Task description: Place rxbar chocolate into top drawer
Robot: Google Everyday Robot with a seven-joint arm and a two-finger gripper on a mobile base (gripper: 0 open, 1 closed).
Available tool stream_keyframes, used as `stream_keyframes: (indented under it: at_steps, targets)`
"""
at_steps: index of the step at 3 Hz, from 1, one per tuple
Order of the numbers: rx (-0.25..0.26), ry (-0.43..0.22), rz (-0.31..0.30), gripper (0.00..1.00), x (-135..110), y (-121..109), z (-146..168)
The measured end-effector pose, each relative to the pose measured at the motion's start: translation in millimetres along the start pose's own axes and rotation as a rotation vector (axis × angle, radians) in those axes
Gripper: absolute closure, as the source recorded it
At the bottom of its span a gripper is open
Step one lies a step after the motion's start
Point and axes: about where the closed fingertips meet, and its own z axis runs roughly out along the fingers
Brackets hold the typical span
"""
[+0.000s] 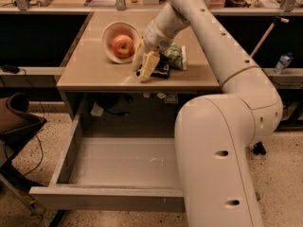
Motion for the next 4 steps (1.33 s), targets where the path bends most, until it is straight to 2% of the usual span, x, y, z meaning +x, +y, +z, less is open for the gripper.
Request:
stream_keyframes:
  at_steps: [1,2,3,4]
  targets:
    - [0.113,0.032,-0.062,1.00,-3,3,-40]
    - [0.301,0.068,-0.141,1.00,-45,15,-103]
    - [0.482,0.108,-0.194,1.00,-103,43,-162]
    - [0.561,0.118,-0.215,1.00,-154,75,-165]
